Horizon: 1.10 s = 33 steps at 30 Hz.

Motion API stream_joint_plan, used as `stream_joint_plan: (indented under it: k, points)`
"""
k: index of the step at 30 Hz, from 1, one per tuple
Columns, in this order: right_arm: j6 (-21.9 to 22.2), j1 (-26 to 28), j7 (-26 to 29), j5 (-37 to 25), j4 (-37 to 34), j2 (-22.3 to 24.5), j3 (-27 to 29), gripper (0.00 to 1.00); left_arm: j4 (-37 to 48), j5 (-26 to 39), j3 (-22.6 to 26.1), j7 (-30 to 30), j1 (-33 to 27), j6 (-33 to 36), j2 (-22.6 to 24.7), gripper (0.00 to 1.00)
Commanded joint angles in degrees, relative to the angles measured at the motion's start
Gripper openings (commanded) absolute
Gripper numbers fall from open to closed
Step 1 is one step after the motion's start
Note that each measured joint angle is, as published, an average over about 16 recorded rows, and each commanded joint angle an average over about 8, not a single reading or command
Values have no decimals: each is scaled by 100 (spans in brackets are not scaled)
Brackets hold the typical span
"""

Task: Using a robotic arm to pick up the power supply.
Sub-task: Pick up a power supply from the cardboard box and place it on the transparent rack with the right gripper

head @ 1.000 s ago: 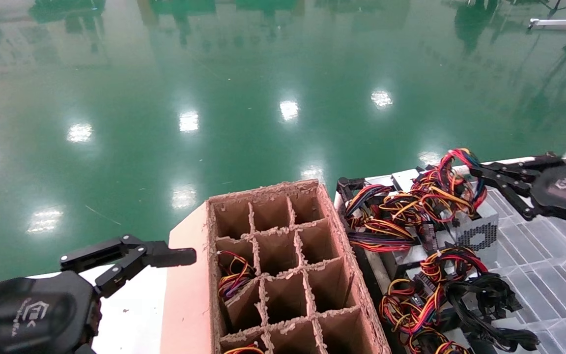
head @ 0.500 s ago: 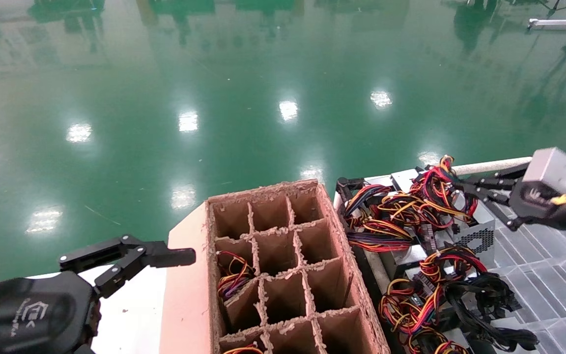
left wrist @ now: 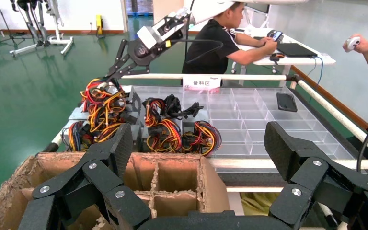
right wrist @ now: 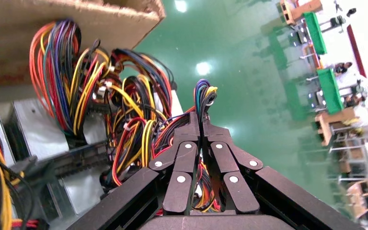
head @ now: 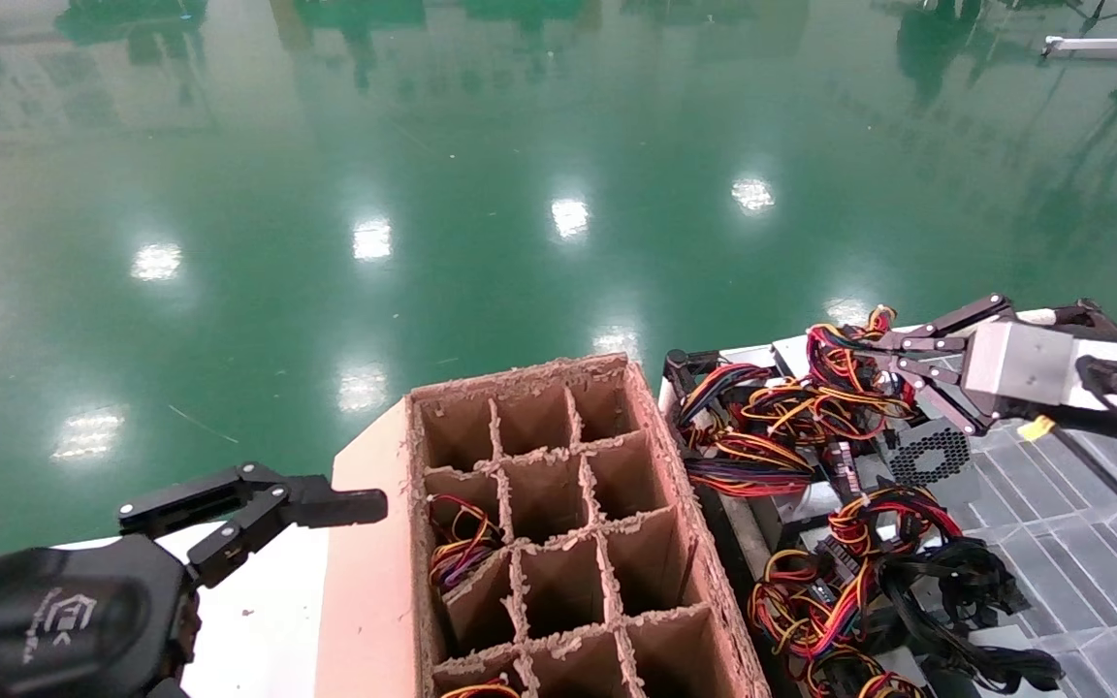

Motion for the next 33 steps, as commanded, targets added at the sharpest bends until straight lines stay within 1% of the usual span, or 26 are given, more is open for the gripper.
stream_joint_plan:
  k: [1,8,16,22,27,33]
  points:
    - [14,19,-173,-52,-53,-56,-14,0,0,0,0,0,0,0,0,100]
    - [140,37,-1214,-173,-246,-233,3,0,0,-1,2,1,0,-1,-1,100]
    - [182,319,-2558,-499,-443,-514,-79,0,0,-2,3,2,-1,-1,-1,100]
    - [169,465,-3444,-639,-649,-693,-105,0,0,-3,4,2,-1,-2,-2,100]
    - [137,527,-3920,-656,-883,-756,-87,0,0,-4,5,3,-1,-2,-2,100]
    - [65,574,-4104,-631,-1253,-721,-61,0,0,-4,6,3,-1,-3,-2,100]
